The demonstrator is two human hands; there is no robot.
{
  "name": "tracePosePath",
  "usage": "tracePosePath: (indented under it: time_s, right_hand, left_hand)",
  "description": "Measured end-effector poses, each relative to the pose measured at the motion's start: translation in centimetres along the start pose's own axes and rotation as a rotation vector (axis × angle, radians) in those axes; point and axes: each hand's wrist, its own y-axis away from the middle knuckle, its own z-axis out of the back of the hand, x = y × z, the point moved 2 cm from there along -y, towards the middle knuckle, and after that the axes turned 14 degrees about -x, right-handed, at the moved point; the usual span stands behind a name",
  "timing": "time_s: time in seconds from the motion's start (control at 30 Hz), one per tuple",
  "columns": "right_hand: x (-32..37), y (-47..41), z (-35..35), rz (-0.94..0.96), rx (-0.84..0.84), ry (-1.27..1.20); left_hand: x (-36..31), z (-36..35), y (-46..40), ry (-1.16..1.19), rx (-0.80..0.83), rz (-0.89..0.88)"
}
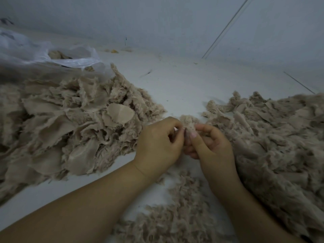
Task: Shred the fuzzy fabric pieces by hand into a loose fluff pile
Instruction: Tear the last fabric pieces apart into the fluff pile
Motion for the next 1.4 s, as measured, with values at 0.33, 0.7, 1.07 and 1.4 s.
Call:
tracePosePath:
  time_s: [0.33,0.7,1.07,1.4]
  right_hand:
    - [0.4,0.4,-0.1,0.171,0.111,0.069]
    - [-0.1,-0.1,0.0,0.173,0.098,0.114]
    - [-0.1,0.2,-0.1,0.13,0.157,0.164]
    - [-0.7,-0.2,0.2,0.128,0.116,0.196]
  left_hand:
    - [0.4,-0.6,0.1,0.085,0.135,0.2]
    - [-0.1,-0.6,0.3,0.101,0.264,0.068]
    - [0.9,-0.2,-1.6,0.401,0.461,0.585]
    - [2.6,-0.3,-1.7,0.445,0.052,0.762]
